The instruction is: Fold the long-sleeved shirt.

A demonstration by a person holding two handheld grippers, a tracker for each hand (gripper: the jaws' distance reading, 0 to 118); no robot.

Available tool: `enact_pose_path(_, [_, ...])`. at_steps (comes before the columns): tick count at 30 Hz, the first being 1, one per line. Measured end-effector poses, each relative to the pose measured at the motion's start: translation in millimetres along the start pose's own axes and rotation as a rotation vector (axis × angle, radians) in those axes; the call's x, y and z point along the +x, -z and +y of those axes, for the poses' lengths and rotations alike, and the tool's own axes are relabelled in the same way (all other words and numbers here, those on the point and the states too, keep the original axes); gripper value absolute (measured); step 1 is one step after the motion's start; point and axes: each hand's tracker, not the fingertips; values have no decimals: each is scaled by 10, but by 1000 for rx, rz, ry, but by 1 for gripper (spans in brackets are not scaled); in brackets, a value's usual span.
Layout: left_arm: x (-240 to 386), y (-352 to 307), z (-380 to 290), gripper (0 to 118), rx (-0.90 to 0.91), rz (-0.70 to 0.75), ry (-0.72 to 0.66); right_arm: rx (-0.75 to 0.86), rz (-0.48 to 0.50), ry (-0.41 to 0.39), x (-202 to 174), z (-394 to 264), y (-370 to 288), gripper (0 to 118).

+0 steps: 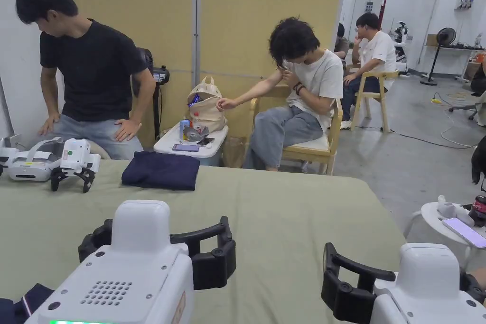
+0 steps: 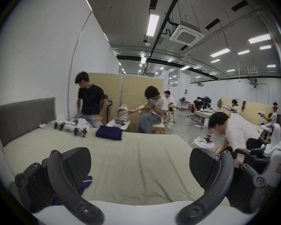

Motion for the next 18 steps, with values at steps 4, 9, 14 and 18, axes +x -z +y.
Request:
enact_pose_path(4, [45, 9, 4, 117, 24, 110, 74, -1, -3, -2, 1, -3, 4, 118])
enact_pose_path(9, [4, -32, 0, 118, 40, 45, 74, 5, -9, 3, 9, -8, 7, 118])
enact_pose_path(14, [-3, -44, 38, 117, 41, 19, 54, 11, -5, -2, 6, -2, 1, 118])
enact_pose_path(18, [-5, -33, 67, 117, 28, 8, 34, 18, -3, -12, -5, 11, -20, 118])
